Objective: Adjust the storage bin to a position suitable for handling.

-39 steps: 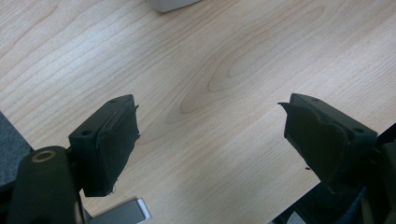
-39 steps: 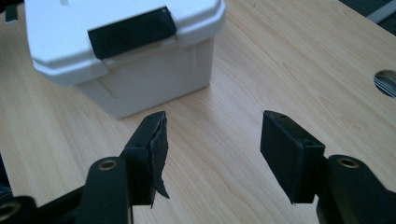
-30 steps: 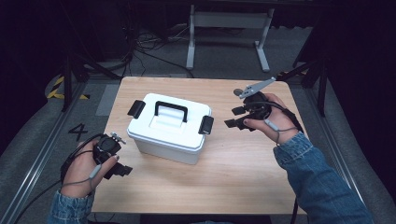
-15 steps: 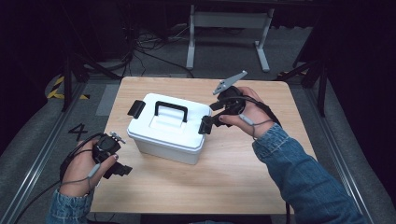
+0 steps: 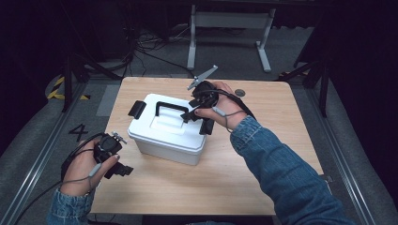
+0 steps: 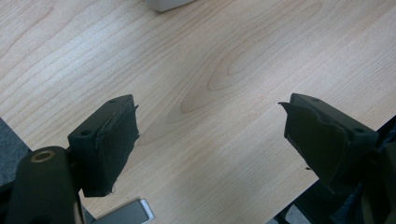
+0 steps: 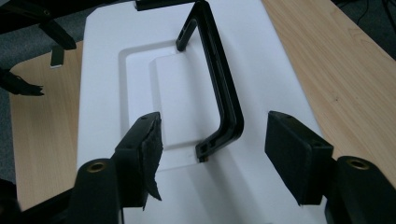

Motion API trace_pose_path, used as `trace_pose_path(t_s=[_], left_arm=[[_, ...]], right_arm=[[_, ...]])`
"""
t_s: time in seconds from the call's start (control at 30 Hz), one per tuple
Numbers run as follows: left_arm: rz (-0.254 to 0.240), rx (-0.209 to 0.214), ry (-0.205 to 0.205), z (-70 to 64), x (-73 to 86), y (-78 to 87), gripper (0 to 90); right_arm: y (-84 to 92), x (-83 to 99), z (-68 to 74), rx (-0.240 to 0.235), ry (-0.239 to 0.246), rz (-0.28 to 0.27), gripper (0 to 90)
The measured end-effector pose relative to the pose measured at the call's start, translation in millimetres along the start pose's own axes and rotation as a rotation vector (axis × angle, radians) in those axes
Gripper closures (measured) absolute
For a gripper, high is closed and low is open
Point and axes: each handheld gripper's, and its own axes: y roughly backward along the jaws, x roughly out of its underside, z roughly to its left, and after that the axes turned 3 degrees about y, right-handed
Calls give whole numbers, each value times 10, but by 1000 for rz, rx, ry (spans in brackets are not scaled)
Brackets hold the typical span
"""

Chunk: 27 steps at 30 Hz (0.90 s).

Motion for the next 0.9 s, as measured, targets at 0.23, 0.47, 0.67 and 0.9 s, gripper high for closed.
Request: trace_pose_path(t_s=[0.23,0.47,0.67,0.9], left_arm=[[1,-1,-1,5,10,-6,183],[0,-2,-4,9,-30,-9,180],[1,-1,-1,6,-22,2,181],[3,-2,-6,12,-22,-6,181]], right_arm=[[-228,-101,-59,-25,-13,18,384],[-370,-212,-102,-45,7,31,498],[-463,-302,-102,-69,22,68,620],[-460,-381,-28,-81,90,135,824]])
